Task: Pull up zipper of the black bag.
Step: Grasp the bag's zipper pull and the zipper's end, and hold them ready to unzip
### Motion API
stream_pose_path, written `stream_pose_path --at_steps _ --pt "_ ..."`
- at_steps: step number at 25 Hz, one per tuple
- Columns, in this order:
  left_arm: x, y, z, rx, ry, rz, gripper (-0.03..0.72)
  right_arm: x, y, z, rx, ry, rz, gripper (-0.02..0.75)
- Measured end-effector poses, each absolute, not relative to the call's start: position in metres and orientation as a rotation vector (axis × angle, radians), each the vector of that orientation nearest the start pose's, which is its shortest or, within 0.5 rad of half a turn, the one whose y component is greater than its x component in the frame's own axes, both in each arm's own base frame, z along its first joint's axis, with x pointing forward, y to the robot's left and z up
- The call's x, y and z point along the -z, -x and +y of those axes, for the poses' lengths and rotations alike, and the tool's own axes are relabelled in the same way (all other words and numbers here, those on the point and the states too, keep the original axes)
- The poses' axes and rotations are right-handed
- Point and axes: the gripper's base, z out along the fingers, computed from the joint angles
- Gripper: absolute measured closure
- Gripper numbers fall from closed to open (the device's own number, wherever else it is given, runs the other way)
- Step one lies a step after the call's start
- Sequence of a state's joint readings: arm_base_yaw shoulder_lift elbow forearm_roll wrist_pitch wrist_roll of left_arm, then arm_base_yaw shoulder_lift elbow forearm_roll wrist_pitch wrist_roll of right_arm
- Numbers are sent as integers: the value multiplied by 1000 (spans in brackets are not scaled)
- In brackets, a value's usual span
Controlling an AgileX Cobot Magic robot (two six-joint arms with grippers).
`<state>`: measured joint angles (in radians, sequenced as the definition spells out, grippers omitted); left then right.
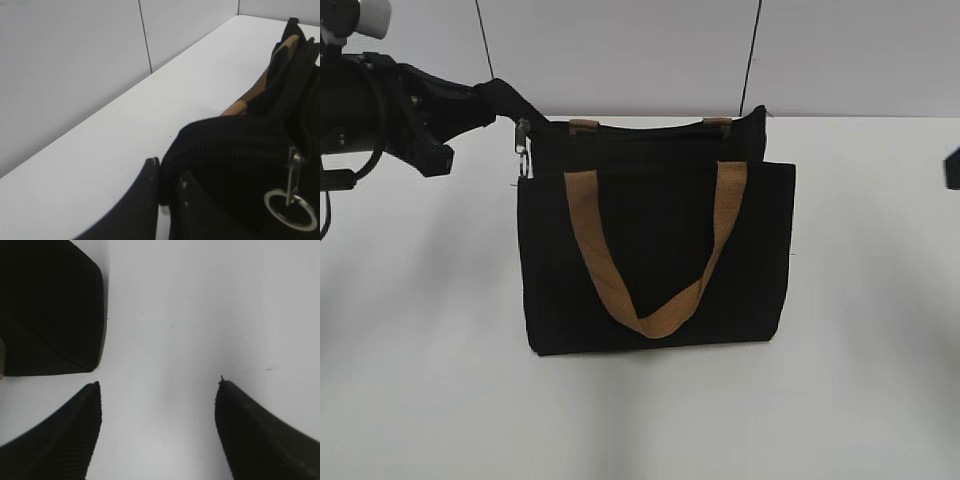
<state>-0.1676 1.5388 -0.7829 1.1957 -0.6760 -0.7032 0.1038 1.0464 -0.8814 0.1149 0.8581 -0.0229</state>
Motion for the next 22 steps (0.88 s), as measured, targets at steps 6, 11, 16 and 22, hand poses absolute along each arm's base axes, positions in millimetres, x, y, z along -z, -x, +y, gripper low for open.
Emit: stream_pose_path --at_steps 6,11,16,22 --pt "-245 -297 -104 442 -908 1660 667 -318 -233 108 -261 256 2542 201" --pt "-246 -298 -103 452 -867 1663 667 -326 -256 187 -438 392 2495 201" --pt "-247 -299 -103 460 -837 1664 668 -311 -276 255 -649 449 2517 239" --pt "-249 -298 -104 481 -840 1645 668 -290 -297 289 -727 458 2548 343"
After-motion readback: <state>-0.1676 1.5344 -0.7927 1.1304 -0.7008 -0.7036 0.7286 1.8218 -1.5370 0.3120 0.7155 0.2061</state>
